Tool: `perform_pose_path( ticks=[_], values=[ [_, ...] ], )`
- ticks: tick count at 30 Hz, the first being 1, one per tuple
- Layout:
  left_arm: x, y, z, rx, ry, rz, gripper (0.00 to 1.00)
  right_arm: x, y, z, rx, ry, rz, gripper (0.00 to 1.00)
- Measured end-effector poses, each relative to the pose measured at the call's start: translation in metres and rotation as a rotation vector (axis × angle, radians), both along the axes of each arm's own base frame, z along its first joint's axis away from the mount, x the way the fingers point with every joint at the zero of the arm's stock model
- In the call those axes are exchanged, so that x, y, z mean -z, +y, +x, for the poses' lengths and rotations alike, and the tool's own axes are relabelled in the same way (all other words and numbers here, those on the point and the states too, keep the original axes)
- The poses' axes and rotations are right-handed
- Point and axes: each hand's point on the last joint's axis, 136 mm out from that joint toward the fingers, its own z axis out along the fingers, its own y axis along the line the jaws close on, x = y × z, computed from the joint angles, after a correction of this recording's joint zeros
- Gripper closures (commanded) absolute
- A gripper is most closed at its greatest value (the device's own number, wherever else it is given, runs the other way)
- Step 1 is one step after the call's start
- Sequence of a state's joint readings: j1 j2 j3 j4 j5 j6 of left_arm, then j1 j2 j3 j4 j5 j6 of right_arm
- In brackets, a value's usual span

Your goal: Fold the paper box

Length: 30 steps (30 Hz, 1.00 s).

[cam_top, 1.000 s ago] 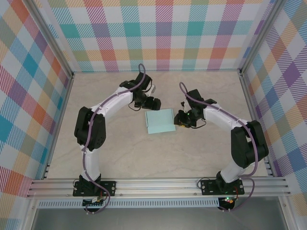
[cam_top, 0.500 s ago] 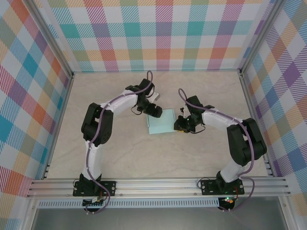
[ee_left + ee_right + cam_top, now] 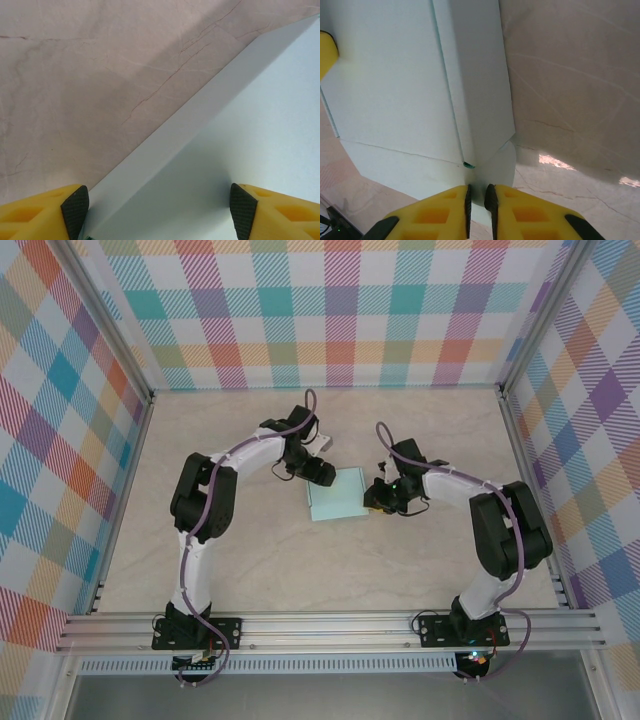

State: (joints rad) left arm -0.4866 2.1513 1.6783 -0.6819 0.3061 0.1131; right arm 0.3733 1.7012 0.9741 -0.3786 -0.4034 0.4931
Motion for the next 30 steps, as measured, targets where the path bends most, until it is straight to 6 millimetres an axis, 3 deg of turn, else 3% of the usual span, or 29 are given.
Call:
perform_pose_path(
  ticks=[16, 25, 28, 30],
  values=[
    [0.003, 0.002, 0.000, -0.022, 0.031, -0.053, 0.28, 0.002, 0.001, 0.007, 0.029, 0.074, 0.168, 0.79],
    [0.004, 0.003, 0.001, -0.042, 0.047, -0.044, 0.28, -0.004, 0.001, 0.006, 0.013, 0.086, 0.162, 0.71],
    [0.004, 0.003, 0.001, -0.046, 0.052, -0.043, 0.28, -0.008, 0.002, 0.007, 0.005, 0.086, 0.162, 0.58],
    [0.004, 0.003, 0.001, -0.048, 0.055, -0.043, 0.28, -0.012, 0.005, 0.008, -0.007, 0.085, 0.175, 0.58]
  ],
)
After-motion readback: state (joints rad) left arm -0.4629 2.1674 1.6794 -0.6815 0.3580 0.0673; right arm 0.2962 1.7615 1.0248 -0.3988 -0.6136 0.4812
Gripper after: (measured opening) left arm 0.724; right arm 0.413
